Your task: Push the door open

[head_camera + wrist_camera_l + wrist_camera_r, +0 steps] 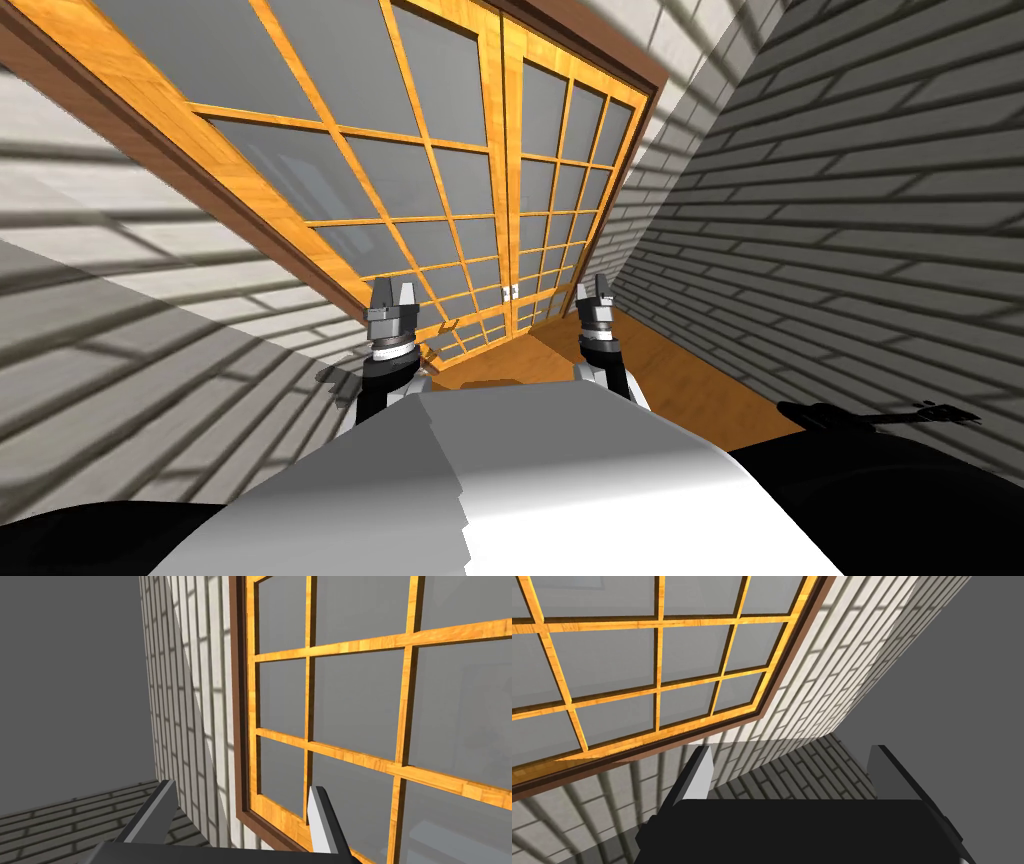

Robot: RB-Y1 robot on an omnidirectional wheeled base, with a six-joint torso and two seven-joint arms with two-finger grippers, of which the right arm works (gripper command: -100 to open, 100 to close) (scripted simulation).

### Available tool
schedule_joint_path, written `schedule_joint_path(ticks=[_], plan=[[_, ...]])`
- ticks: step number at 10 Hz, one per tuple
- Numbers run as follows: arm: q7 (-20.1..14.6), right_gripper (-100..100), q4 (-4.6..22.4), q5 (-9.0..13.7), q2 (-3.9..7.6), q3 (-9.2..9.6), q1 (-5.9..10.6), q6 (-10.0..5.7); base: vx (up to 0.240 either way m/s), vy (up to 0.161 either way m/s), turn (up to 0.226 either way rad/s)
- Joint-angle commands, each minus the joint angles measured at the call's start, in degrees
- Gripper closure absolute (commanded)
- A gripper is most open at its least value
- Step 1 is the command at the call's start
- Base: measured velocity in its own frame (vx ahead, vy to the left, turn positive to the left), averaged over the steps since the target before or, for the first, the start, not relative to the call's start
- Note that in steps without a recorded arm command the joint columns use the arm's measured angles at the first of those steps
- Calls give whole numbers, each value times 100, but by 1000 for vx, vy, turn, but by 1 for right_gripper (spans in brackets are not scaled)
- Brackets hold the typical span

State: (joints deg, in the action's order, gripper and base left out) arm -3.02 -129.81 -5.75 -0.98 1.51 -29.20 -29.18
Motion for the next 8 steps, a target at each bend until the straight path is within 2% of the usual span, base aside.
schedule_joint_path(ticks=[1,8], plan=[[24,-100,18,1,20,-2,-2,-7,190,-124,-9],[203,-100,156,21,150,-31,-23,-56,178,-147,-1]])
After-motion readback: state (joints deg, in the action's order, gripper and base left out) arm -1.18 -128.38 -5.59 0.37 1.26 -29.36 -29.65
